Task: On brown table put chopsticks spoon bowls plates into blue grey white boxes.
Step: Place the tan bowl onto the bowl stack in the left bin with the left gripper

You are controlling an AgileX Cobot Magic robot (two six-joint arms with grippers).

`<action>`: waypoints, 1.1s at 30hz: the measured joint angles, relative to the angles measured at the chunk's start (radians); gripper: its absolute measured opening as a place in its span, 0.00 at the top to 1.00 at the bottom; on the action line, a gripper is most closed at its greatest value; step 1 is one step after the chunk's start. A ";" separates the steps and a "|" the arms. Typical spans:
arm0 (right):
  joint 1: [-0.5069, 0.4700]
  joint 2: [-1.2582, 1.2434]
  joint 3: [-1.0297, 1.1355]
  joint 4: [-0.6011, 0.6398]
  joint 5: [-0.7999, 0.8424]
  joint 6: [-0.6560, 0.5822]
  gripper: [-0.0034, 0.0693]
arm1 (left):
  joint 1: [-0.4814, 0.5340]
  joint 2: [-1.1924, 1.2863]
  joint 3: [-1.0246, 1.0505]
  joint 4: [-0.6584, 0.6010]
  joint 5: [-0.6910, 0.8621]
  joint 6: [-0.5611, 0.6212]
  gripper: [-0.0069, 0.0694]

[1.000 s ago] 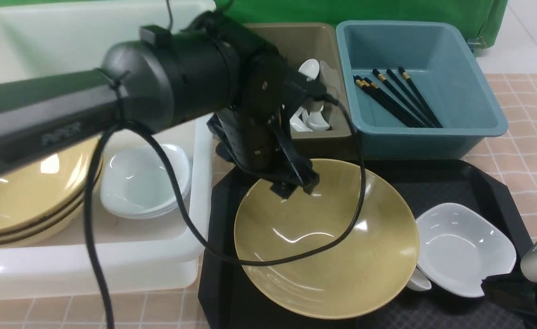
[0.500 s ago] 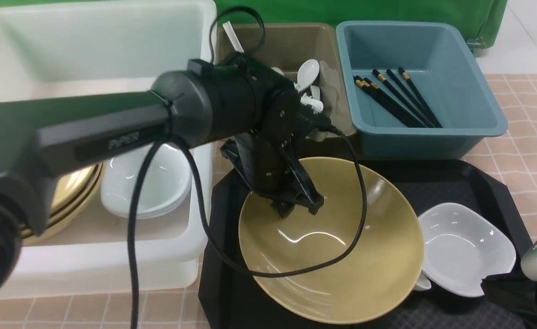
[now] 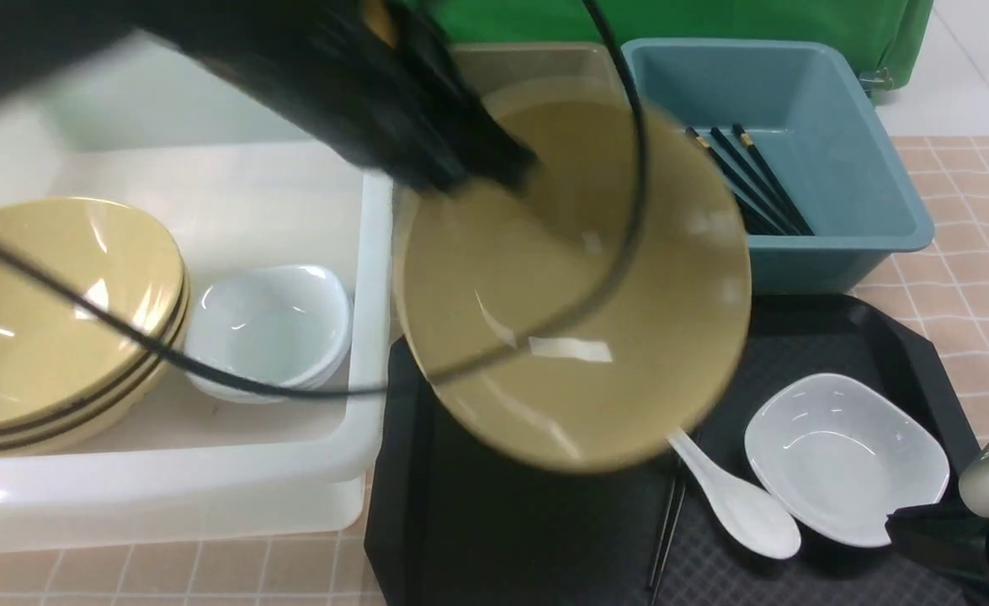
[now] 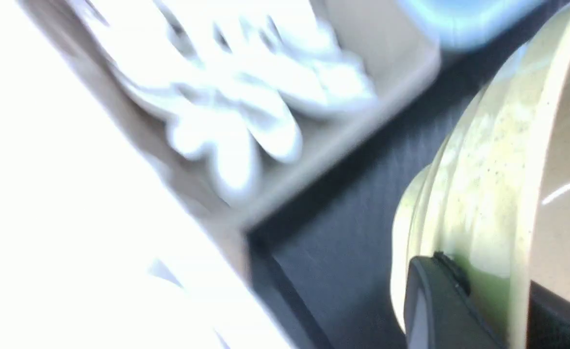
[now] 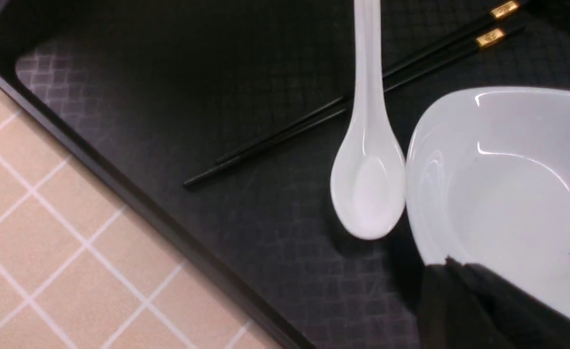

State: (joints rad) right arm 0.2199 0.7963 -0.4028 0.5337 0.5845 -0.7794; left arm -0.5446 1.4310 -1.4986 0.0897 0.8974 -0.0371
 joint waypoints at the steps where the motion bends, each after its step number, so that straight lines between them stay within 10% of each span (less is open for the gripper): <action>1: 0.000 0.000 0.000 0.000 0.000 0.000 0.89 | 0.038 -0.038 -0.001 0.014 -0.005 -0.010 0.90; 9: 0.000 0.000 0.000 0.000 0.000 0.000 0.89 | 0.581 -0.138 0.078 0.058 0.000 -0.090 0.90; 17: 0.000 0.000 0.000 0.000 0.000 0.002 0.89 | 0.882 -0.135 0.336 -0.149 -0.087 -0.075 0.90; 27: 0.000 0.000 0.000 0.010 0.000 0.013 0.88 | 0.929 -0.135 0.519 -0.138 -0.306 -0.066 0.83; 33: 0.000 0.000 0.000 0.022 0.000 0.015 0.87 | 0.929 -0.139 0.528 -0.116 -0.319 -0.072 0.40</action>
State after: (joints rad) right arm 0.2199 0.7963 -0.4028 0.5561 0.5845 -0.7649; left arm 0.3841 1.2918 -0.9710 -0.0261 0.5785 -0.1093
